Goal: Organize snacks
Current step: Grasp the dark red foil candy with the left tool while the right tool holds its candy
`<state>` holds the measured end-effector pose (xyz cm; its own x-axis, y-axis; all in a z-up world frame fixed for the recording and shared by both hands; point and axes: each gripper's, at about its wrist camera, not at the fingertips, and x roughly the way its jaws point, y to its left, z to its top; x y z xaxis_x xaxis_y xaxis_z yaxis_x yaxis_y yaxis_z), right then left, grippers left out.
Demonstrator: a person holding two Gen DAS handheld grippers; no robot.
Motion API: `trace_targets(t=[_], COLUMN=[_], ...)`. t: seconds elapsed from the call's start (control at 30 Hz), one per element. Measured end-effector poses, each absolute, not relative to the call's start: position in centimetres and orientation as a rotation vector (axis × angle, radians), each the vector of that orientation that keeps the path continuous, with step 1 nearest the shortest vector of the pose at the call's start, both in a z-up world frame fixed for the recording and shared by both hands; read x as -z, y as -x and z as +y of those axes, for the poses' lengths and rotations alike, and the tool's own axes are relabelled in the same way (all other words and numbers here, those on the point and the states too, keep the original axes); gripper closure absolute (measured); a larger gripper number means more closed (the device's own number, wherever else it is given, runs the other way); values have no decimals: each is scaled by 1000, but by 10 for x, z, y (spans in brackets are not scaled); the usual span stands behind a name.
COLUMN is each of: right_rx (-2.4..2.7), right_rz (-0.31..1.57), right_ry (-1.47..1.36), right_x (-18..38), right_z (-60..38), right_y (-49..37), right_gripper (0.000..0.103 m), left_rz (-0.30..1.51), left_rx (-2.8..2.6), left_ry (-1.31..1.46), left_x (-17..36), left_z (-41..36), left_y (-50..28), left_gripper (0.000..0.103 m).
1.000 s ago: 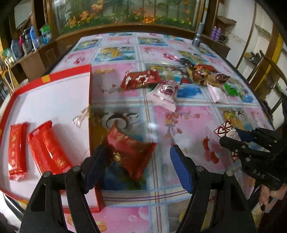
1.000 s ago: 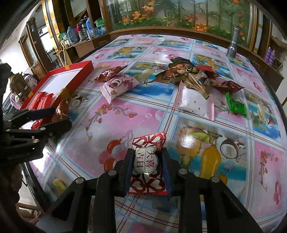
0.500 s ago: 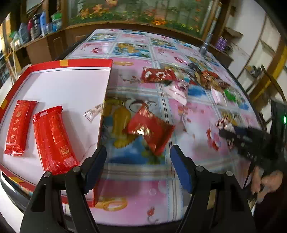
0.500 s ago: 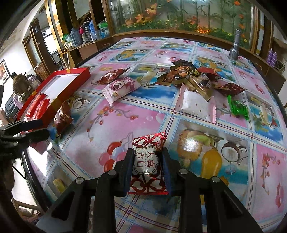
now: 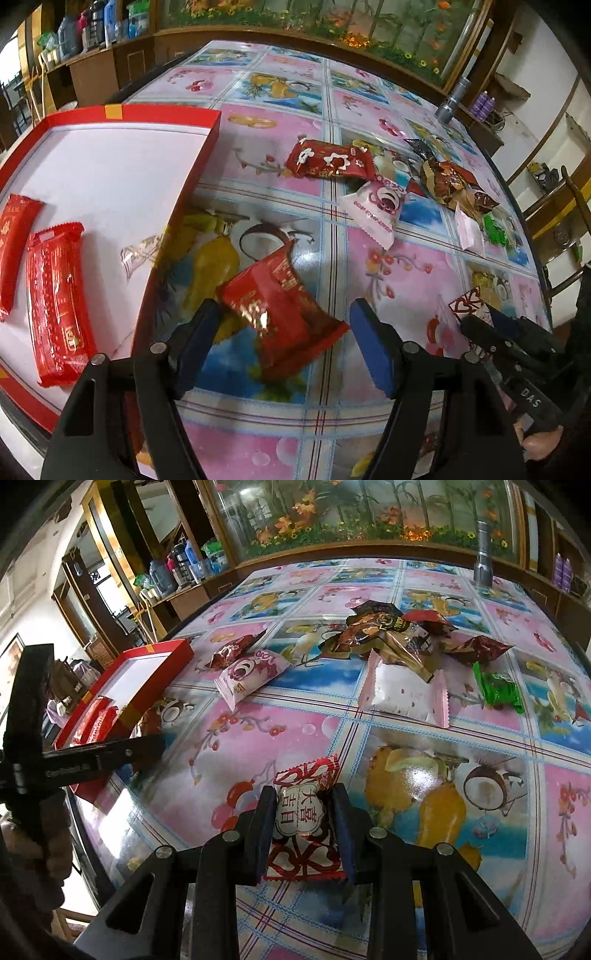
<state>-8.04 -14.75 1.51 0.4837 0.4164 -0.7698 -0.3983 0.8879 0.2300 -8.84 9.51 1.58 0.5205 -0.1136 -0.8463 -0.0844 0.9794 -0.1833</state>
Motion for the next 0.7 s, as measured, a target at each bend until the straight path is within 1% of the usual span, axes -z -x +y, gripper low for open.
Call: trace_targets(t=[0.07, 0.13, 0.17, 0.2, 0.33, 0.4, 0.57, 0.6, 0.7], right_rx=[-495, -489, -483, -477, -449, -431, -414, -410, -403], right_rz=[943, 942, 940, 939, 929, 923, 928, 925, 921], right_ry=[-19, -4, 14, 32, 156, 208, 206, 204, 194], right_x=[-15, -15, -15, -16, -15, -15, -15, -14, -15], right_z=[-147, -146, -145, -142, -127, -120, -119, -119, -119], right_y=[80, 81, 82, 82, 87, 89, 87, 88, 88], right_gripper=[71, 71, 71, 70, 69, 71, 71, 72, 73], left_rz=[1018, 1006, 999, 992, 977, 970, 960, 958, 953], left_rx=[14, 21, 26, 32, 50, 60, 101, 109, 122], left_ry=[164, 122, 98, 81, 67, 75, 144, 152, 162], left_x=[-15, -14, -14, -14, -14, -14, -15, -15, -14], left_z=[91, 87, 84, 82, 83, 85, 98, 100, 102], left_y=[87, 86, 86, 86, 84, 83, 83, 84, 88], left_gripper=[37, 46, 48, 52, 56, 58, 63, 68, 69])
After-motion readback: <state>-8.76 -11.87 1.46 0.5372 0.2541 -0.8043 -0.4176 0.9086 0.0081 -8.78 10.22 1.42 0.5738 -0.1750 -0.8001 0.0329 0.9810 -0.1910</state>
